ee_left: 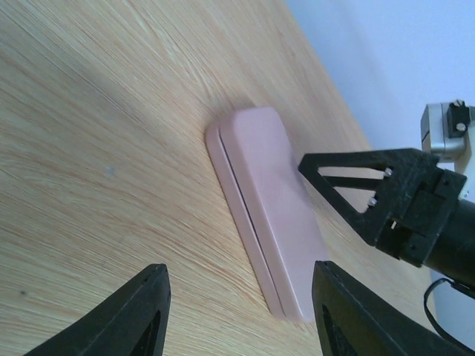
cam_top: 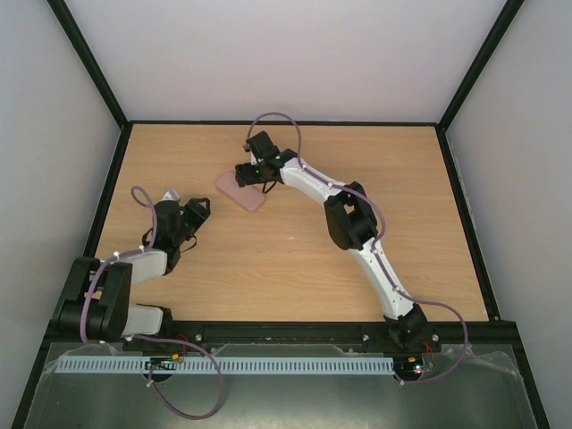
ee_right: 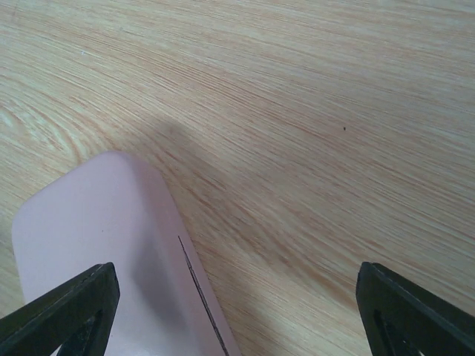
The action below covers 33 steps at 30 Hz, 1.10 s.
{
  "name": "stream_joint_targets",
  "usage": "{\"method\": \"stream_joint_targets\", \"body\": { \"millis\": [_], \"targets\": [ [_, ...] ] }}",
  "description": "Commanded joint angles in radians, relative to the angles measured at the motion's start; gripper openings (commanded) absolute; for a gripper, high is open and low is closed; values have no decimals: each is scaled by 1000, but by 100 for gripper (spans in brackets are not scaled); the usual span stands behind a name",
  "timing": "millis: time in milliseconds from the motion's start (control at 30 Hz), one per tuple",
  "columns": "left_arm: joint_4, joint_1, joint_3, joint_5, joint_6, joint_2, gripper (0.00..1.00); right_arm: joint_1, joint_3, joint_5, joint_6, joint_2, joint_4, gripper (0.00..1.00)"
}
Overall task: Organize the sunglasses
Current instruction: Move the sunglasses case at the center of the board.
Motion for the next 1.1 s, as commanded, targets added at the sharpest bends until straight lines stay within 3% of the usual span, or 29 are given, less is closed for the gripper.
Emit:
{"method": "stream_joint_targets", "body": {
  "millis": [0,233,533,767,900,1067],
  "targets": [
    [-51,43,30,2,29,-11,56,2,34,-119,-55,18,28,88],
    [-51,75,35,21,36,6,55,30,-87,-231,-111,-9,85,88],
    [-66,140,70,62,46,28,54,112,-207,-182,-227,-53,94,85],
    [-71,182,103,100,57,63,54,173,-485,-140,-319,-189,178,81],
    [-80,181,191,139,77,160,54,178,-668,-154,-324,-301,258,80],
    [-77,151,246,197,81,236,49,178,-849,-83,-312,-443,328,86]
  ]
}}
